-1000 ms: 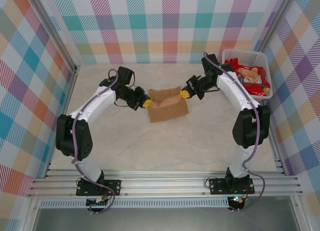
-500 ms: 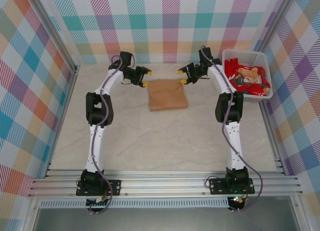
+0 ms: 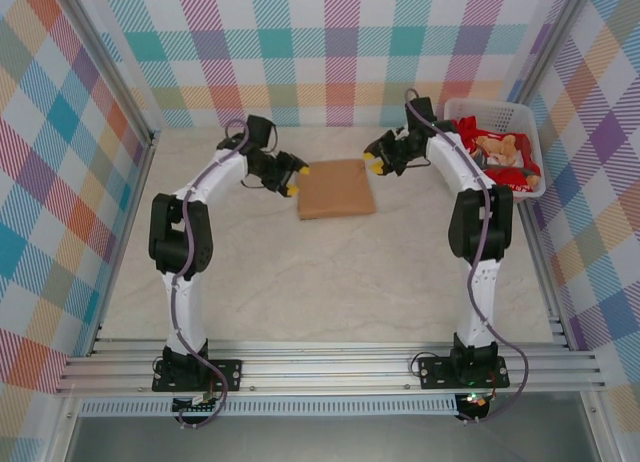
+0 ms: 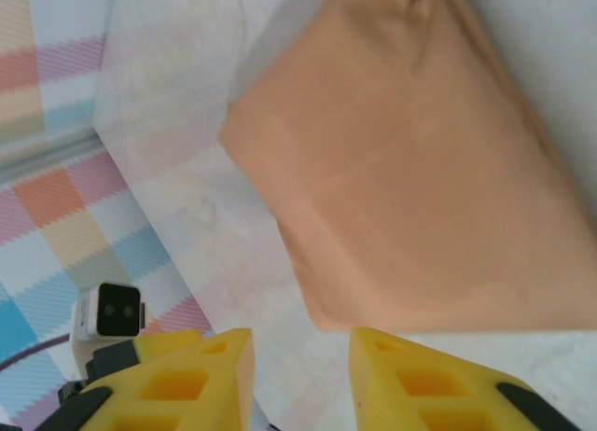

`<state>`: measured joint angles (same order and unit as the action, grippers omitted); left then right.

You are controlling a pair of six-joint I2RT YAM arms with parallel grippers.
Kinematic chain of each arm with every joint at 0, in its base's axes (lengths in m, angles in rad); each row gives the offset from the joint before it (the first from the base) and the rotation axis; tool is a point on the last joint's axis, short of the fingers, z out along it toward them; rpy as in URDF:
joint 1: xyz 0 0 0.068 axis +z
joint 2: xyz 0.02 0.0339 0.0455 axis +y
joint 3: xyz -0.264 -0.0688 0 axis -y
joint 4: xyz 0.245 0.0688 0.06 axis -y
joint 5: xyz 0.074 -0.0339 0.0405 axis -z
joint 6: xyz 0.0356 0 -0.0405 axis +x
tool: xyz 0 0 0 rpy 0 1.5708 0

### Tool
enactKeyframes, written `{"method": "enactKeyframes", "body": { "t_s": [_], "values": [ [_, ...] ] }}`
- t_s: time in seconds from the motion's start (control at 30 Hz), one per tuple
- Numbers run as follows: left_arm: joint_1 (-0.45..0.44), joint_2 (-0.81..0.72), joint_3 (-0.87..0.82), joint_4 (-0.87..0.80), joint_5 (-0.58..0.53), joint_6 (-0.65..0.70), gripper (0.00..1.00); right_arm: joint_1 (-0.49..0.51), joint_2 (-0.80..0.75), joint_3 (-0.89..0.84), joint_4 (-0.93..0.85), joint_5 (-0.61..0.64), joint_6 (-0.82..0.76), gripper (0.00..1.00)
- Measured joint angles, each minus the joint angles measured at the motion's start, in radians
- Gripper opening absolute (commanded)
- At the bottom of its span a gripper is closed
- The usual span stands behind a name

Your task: Fold and stack the t-shirts

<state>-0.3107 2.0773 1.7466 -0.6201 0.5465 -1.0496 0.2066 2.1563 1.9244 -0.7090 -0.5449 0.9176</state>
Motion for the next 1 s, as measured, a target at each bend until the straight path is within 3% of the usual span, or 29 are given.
{"method": "enactKeyframes", "body": {
  "t_s": [0.1,0.23,0.4,0.53,0.67,1.0],
  "values": [
    [-0.078,-0.05,-0.132,0.057,-0.016,-0.084,0.5,0.026,-0.063,-0.143,0.074,0.006,-0.013,0.15],
    [-0.157,-0.049,-0.192,0.094,-0.043,-0.183,0.48,0.023,0.01,-0.155,0.157,-0.006,-0.01,0.1],
    [-0.167,0.017,-0.074,0.094,-0.092,-0.231,0.47,0.018,0.208,0.01,0.238,-0.012,0.017,0.09],
    [-0.155,0.106,0.061,0.09,-0.126,-0.235,0.46,0.015,0.357,0.229,0.21,0.01,0.037,0.08],
    [-0.139,0.165,0.091,0.056,-0.163,-0.217,0.45,0.008,0.471,0.43,0.159,0.042,0.048,0.07],
    [-0.093,0.204,0.076,0.016,-0.192,-0.165,0.46,-0.023,0.585,0.577,0.074,0.116,0.071,0.06]
  ]
}}
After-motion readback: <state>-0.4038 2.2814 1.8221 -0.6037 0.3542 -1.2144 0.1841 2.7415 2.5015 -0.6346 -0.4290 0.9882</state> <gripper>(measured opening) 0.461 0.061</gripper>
